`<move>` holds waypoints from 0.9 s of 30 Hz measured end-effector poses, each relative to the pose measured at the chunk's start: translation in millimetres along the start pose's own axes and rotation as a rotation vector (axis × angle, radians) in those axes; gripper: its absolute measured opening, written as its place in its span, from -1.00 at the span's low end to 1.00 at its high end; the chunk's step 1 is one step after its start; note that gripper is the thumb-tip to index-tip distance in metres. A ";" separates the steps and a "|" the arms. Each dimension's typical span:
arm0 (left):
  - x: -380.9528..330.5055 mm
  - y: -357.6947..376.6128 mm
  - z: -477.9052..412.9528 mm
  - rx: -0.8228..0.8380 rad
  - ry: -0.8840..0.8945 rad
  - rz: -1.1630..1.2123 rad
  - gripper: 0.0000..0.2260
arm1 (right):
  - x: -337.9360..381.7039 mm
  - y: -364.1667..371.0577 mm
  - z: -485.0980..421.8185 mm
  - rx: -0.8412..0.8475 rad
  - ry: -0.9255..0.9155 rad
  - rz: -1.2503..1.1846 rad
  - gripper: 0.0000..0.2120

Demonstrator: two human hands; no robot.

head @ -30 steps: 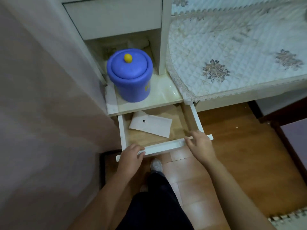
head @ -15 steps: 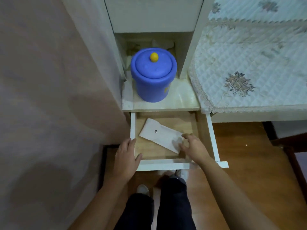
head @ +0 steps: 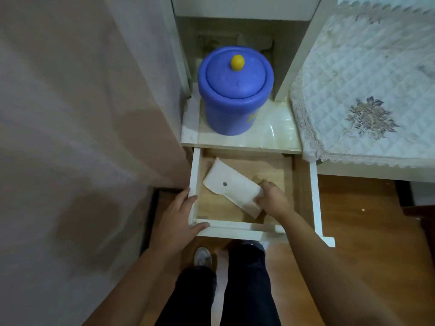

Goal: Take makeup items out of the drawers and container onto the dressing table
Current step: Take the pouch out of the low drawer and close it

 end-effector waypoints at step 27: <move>-62.1 -34.9 -46.8 -0.317 0.247 -0.422 -0.14 | -30.6 -65.4 130.1 -0.815 0.130 -1.518 -0.88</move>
Point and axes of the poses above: each hand's wrist, its own z-axis away from the middle knuckle, its own y-axis out of the palm, x = y × z, the point moved 7 cm from there along -z, towards the middle knuckle, and after that the axes turned 11 degrees about -y, right-handed, at the moved point
